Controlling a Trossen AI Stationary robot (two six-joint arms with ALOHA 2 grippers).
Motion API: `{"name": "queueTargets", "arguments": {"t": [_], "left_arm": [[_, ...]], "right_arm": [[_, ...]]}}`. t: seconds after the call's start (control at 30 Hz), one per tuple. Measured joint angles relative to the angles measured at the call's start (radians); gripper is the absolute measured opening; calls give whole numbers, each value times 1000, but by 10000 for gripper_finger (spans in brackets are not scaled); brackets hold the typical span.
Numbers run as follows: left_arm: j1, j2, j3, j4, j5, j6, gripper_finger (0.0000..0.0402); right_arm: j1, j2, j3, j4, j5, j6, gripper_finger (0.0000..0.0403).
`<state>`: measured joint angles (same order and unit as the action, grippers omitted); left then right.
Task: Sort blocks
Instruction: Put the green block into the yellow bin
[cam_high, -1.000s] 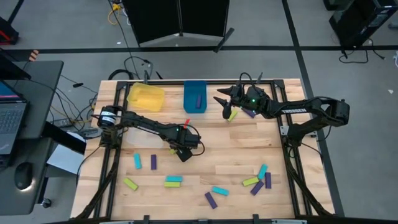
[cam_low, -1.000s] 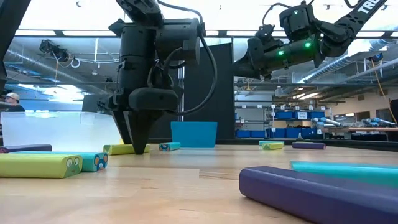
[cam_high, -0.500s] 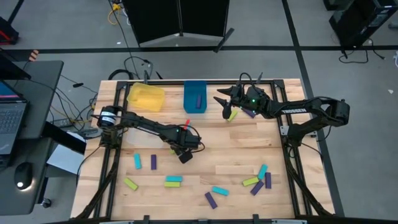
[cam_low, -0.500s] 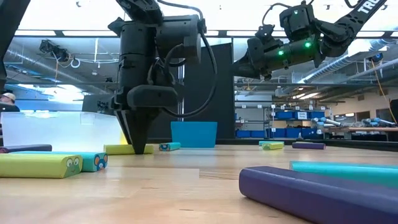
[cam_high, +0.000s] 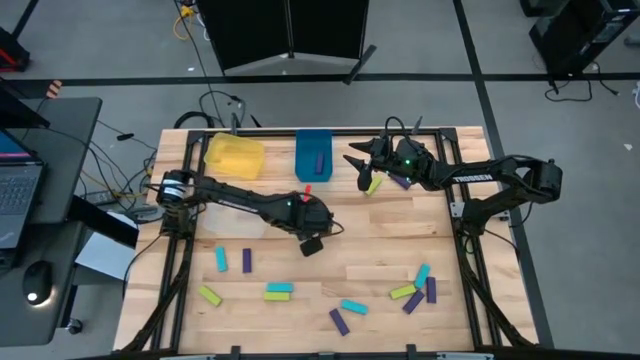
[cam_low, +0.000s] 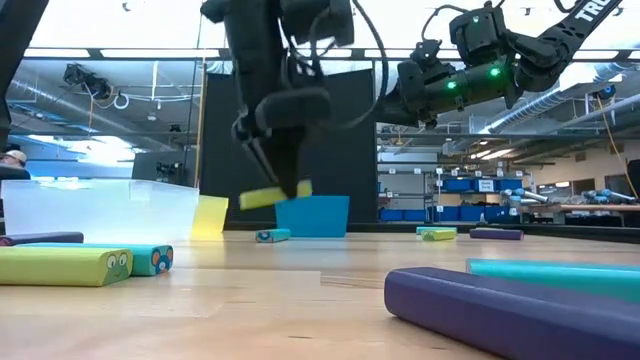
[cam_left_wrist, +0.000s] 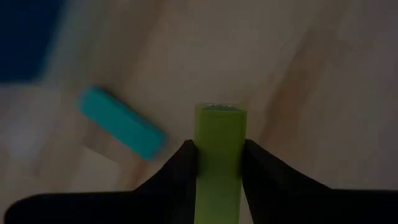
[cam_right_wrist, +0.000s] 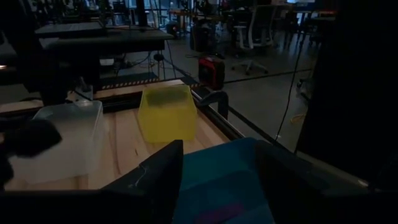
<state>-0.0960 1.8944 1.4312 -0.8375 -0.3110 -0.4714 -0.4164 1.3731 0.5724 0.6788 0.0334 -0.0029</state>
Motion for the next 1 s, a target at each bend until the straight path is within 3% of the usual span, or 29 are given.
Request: {"name": "queueTargets", "arguments": {"t": [0.33,0.6,0.7,0.83,1.0], "left_arm": [[159,-283,-61,-87,-204,48,101],[397,-412,-184,-84,-227,93,101],[505,-409,-217,-13,-217,187,101],[646,-401,-261,118,-86,295,101],[780,-401,-308,121,-47,314,101]], "right_arm": [[0,0,0,0,1,3,209],[15,0,0,0,0,18,209],[22,0,0,0,0,18,209],[35,0,0,1,0,27,209],[66,0,0,0,0,51,209]]}}
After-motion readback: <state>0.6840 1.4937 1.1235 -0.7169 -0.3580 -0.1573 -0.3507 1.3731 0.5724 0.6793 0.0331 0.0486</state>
